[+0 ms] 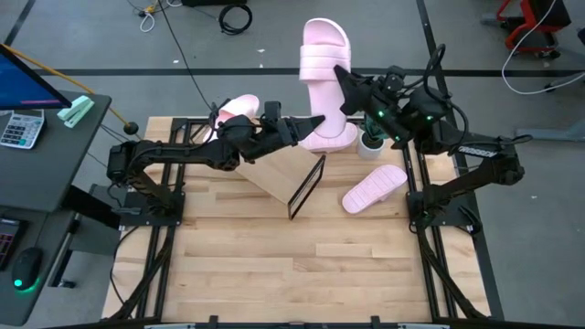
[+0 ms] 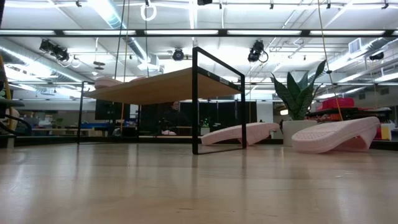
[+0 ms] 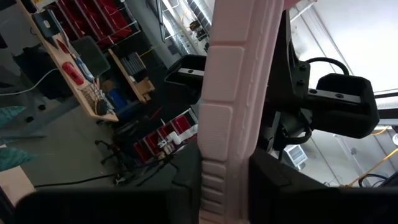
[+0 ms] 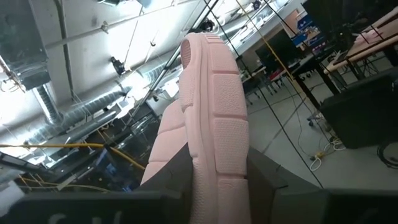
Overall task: Pick and place slides into the shelf
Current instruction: Put the pink slipper on the shelf
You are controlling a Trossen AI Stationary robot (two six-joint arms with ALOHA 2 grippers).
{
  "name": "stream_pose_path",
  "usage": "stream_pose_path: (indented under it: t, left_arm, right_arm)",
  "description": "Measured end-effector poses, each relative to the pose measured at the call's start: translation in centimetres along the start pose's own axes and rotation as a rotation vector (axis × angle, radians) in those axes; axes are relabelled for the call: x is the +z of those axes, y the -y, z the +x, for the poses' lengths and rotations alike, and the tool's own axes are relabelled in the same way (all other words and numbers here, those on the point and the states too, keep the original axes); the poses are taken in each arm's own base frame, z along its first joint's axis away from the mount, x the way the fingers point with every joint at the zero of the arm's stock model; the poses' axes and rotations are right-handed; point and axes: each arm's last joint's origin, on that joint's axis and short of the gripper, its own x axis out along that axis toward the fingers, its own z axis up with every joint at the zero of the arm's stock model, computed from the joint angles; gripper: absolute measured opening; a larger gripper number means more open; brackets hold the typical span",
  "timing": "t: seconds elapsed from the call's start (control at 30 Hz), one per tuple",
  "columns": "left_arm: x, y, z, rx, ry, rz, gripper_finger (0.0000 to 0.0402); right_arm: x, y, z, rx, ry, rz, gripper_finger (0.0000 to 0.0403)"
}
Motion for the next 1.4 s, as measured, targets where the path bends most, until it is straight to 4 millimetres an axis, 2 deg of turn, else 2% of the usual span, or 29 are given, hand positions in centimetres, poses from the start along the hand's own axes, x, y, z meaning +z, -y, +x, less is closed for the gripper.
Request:
stream_pose_path:
  t: [0.1,0.33,0.5,0.67,0.87,1.17,1.4]
  left_arm:
    - [0.0,0.0,0.0,0.000,0.000,0.001,0.0081]
    - [0.3,-0.5,0.1,0.012,-0.042,-0.013,0.0084]
    - [0.8,-1.2,0.2,0.038,-0.082,-0.016,0.0080]
    - [2.1,-1.5,-0.1,0.062,-0.169,-0.027,0.0079]
    - [4.7,-1.4,-1.5,0.171,-0.261,0.022,0.0079]
    - [8.4,-1.3,-5.9,0.489,-0.367,0.095,0.0078]
    - [10.1,-1.6,-8.8,0.628,-0.504,0.065,0.0077]
  right_arm:
    - [0.0,0.0,0.0,0.008,-0.004,-0.014,0.0104]
    - [0.0,0.1,-0.2,0.001,-0.030,-0.029,0.0215]
    - [0.4,0.3,-0.7,-0.002,-0.054,-0.048,0.0252]
    - [1.2,0.6,-1.6,-0.009,-0.086,-0.075,0.0259]
    - [2.6,0.9,-2.8,-0.024,-0.089,-0.089,0.0257]
    - [3.6,1.0,-3.7,-0.015,-0.085,-0.124,0.0254]
    - [3.4,1.2,-3.7,-0.027,-0.109,-0.148,0.0252]
